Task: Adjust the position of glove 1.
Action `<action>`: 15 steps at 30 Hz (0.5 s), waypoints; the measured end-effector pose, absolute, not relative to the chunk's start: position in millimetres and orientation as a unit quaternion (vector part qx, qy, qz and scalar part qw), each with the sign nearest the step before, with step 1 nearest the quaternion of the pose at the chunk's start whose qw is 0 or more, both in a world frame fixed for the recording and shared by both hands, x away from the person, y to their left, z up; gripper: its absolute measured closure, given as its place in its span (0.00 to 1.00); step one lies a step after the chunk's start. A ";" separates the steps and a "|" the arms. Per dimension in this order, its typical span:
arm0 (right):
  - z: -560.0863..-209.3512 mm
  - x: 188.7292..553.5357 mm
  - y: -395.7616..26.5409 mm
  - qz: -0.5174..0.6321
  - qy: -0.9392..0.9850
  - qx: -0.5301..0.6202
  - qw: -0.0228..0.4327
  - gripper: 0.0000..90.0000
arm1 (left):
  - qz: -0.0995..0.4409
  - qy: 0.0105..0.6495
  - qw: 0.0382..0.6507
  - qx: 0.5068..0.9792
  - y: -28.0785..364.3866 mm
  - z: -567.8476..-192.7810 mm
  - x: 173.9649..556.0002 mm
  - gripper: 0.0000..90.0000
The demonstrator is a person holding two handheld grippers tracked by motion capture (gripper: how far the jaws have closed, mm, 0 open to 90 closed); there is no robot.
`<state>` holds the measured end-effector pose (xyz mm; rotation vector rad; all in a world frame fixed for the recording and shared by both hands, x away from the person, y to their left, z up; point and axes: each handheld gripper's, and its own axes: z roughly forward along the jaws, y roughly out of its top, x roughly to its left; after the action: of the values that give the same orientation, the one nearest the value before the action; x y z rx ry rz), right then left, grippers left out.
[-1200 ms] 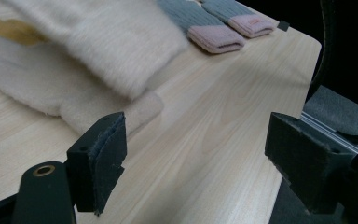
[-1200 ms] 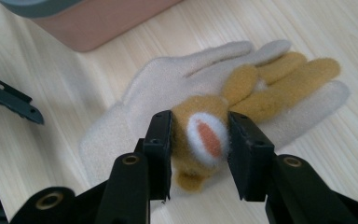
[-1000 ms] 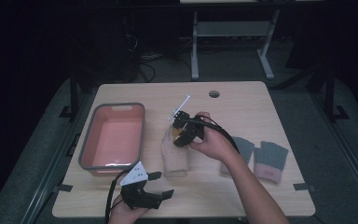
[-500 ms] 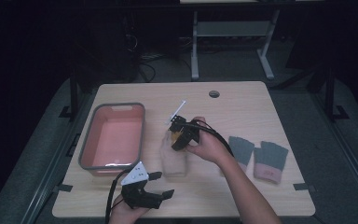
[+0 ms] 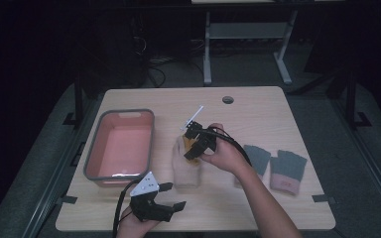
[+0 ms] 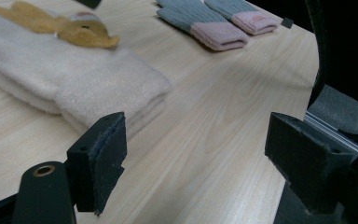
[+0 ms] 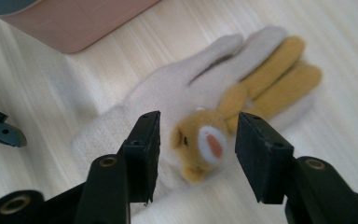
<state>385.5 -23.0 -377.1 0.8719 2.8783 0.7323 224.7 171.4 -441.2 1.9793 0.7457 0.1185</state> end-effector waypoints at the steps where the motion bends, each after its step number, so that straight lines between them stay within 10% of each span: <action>1: -377.1 385.5 -23.0 0.237 0.930 0.282 0.023 0.55 | 0.048 0.306 0.488 0.816 171.2 -441.4 224.6 0.23; 15: -389.6 387.1 5.1 0.219 0.942 0.253 0.023 0.46 | 0.049 0.306 0.491 0.814 171.8 -441.4 225.8 0.23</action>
<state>387.1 5.1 -389.6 0.7846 2.9157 0.6788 225.8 171.8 -441.4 1.9758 0.7424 0.1186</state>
